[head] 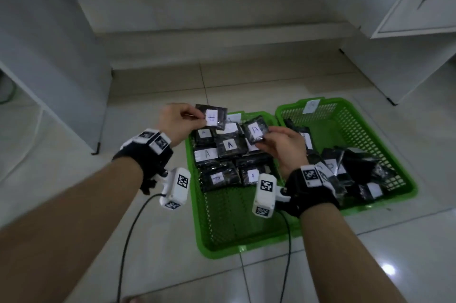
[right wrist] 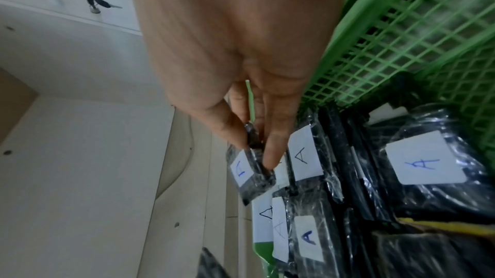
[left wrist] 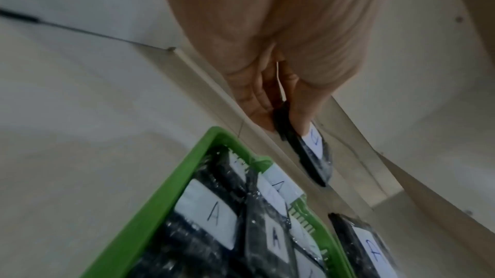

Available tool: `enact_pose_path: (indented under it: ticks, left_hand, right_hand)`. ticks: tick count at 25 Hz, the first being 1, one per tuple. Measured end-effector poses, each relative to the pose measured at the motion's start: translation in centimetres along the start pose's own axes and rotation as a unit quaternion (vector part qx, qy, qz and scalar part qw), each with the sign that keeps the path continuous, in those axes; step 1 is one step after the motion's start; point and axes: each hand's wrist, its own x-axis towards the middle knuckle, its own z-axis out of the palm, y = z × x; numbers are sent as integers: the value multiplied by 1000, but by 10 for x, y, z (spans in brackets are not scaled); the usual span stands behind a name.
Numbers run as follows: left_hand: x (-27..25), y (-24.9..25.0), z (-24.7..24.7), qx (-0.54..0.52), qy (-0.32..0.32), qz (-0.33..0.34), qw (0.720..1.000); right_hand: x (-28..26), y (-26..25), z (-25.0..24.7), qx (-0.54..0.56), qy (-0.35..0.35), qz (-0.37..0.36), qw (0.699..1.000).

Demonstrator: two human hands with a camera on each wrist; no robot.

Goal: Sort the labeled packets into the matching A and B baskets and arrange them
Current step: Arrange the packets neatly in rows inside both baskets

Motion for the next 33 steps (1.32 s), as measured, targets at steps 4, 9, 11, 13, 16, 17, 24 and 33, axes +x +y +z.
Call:
enact_pose_path:
  ticks: [4,9,11,13,16,17,24,33]
  left_hand:
    - [-28,-25,12,-107,41,-38,993]
    - [-30,-20,21,-204,55,-65,975]
    - [-27,-12,32,-251,74,-91,961]
    - [-23,-3,41,-273,74,-90,955]
    - [-7,2,45,-228,41,-95,968]
    - [-2,1,43,-215,39,-103,970]
    - [-11,-15,19,-127,93,-123,980]
    - [-41,-17,16,-15,-88,-86,992]
  right_hand:
    - [4,1,-6,-58,55,-15,997]
    - [7,-7,-17,-63,83,-24,994]
    - [9,-14,-24,-54,114,-38,991]
    - [12,-20,-32,-49,141,-61,987]
    - [20,-24,-42,-65,150,-92,982]
    - [20,-23,-43,-83,142,-92,982]
    - [21,16,-5,-242,66,-52,967]
    - [21,18,-6,-189,36,-9,981]
